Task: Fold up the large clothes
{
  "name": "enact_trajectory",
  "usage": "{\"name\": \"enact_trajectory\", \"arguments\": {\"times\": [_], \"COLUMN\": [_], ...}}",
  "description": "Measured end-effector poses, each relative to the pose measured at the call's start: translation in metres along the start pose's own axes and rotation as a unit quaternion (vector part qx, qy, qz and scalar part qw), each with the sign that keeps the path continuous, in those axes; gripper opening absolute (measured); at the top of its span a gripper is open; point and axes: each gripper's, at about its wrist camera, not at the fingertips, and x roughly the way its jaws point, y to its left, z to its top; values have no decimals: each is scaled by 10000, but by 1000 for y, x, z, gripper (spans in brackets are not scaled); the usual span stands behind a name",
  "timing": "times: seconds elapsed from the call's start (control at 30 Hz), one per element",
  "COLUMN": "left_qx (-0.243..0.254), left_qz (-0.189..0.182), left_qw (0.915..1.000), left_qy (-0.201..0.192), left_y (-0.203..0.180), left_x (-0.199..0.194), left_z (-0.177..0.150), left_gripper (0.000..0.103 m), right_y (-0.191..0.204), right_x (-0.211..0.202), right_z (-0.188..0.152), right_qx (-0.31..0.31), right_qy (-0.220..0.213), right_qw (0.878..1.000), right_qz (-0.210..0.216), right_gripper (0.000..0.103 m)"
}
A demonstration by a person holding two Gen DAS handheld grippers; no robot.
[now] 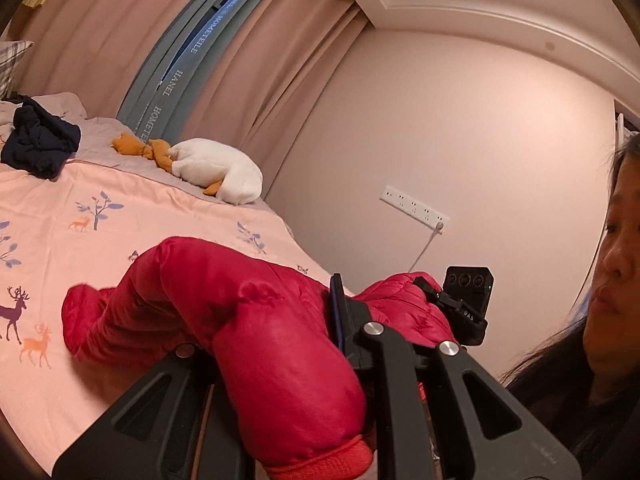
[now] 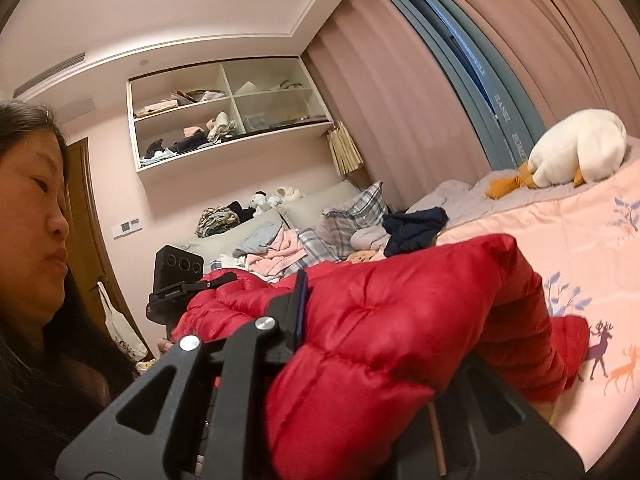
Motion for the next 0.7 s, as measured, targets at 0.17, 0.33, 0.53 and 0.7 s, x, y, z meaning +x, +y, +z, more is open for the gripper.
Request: {"name": "enact_trajectory", "arguments": {"times": [0.17, 0.33, 0.53, 0.7], "left_qx": [-144, -530, -1044, -1161], "left_qz": [245, 704, 1112, 1551], "left_qw": [9996, 9961, 9882, 9805], "left_qy": [8, 27, 143, 339], "left_y": [15, 46, 93, 118], "left_x": [14, 34, 60, 84], "left_z": [2, 1, -2, -2], "left_gripper": [14, 14, 14, 14], "right_y": [-17, -48, -88, -125], "right_x": [10, 34, 65, 87], "right_z": [-1, -5, -13, -22], "right_qx": [181, 428, 705, 1008], "right_qy": [61, 228, 451, 657], "right_qw": [9996, 9968, 9908, 9816], "right_qz": [-200, -640, -1059, -1481], "right_gripper": [15, 15, 15, 15]}}
